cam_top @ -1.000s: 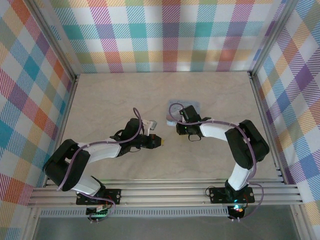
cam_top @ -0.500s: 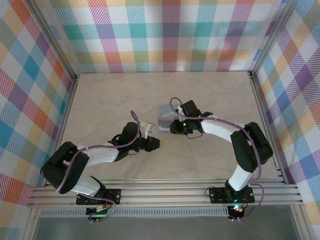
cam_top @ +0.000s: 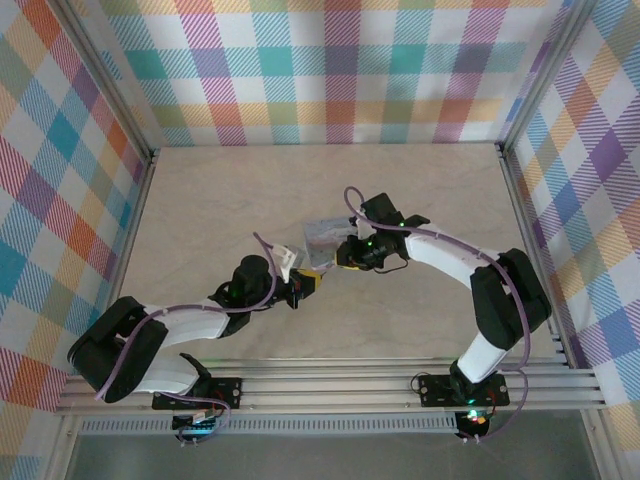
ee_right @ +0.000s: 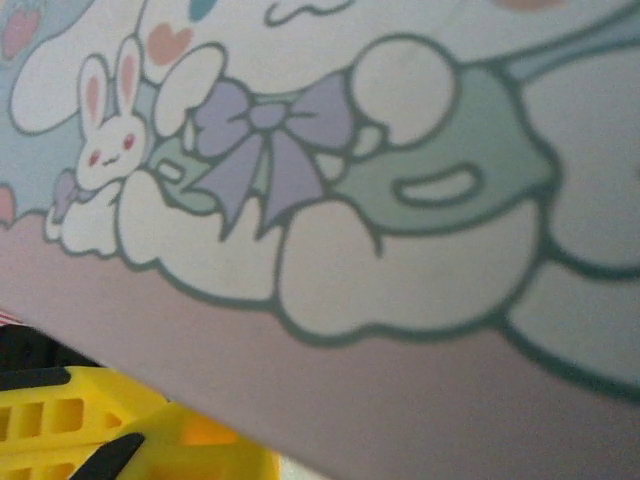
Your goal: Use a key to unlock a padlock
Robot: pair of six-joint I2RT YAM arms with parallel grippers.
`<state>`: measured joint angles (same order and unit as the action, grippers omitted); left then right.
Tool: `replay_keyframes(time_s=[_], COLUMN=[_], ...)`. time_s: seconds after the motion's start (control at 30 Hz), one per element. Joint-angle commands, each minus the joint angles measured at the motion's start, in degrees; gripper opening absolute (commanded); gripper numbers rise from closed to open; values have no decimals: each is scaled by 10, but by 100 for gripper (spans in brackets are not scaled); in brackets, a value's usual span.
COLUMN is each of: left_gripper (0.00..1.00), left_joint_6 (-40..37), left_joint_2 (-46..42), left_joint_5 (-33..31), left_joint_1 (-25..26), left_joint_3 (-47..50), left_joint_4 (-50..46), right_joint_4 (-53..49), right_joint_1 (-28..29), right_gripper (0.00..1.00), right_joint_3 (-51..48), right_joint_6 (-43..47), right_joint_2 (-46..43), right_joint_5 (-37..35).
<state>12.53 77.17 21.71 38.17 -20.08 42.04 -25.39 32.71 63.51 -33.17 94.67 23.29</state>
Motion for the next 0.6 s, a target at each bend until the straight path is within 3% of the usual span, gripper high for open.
replay_keyframes(time_s=[0.0,0.3,0.57], left_gripper=[0,0,0], left_joint_6=[-17,28,92], left_joint_2=[9,49,137], left_joint_5=[-2,52,84], left_joint_1=[5,-3,-24], left_joint_3=[4,-28,-31], left_joint_4=[72,100,222], right_joint_4=[-13,9,17], right_joint_1=[-3,-13,-21], right_gripper=[0,0,0], right_joint_3=[28,13,-4], right_joint_6=[-31,-99,-122], right_joint_2=[-13,-33,-52], right_joint_5=[24,43,30])
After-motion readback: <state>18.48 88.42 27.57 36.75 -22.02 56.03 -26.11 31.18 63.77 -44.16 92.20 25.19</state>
